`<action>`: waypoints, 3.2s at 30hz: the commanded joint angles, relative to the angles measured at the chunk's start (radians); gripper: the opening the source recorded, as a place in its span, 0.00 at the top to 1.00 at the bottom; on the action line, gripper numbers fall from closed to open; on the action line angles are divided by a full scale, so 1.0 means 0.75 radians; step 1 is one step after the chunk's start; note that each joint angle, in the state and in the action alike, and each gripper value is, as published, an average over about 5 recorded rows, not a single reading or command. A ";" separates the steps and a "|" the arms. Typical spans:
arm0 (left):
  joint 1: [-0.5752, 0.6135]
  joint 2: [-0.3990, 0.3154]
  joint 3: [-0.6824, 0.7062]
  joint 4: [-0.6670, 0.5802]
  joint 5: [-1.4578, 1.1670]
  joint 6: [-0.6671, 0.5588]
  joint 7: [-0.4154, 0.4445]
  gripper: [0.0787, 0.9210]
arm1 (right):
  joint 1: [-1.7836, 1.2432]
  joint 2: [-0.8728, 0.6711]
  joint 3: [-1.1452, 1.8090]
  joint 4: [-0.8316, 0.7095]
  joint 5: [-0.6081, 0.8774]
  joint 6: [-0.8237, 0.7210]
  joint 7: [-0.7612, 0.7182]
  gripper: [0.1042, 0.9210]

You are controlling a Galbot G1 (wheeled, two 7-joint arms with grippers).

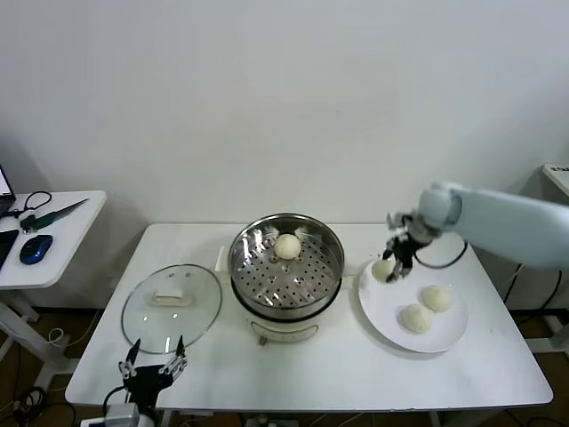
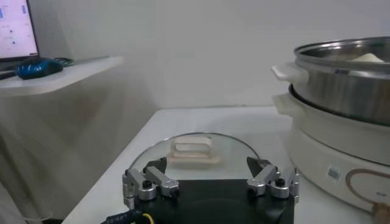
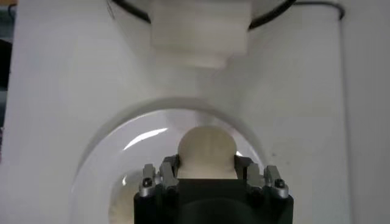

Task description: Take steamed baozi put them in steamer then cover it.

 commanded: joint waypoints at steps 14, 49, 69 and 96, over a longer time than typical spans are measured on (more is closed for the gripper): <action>-0.012 0.009 -0.002 -0.024 -0.025 0.022 0.001 0.12 | 0.144 0.661 0.065 0.312 0.598 -0.410 0.447 0.38; 0.023 0.012 -0.004 -0.043 -0.024 0.018 -0.011 0.12 | 0.049 0.587 -0.002 0.167 0.392 -0.308 0.359 0.14; 0.032 0.001 0.007 -0.067 -0.014 0.024 -0.006 0.12 | 0.037 -0.425 -0.217 0.283 -0.224 0.036 -0.027 0.12; 0.067 -0.022 0.010 -0.049 0.001 0.020 -0.008 0.12 | -0.671 -0.332 0.317 0.086 -0.502 -0.093 0.126 0.12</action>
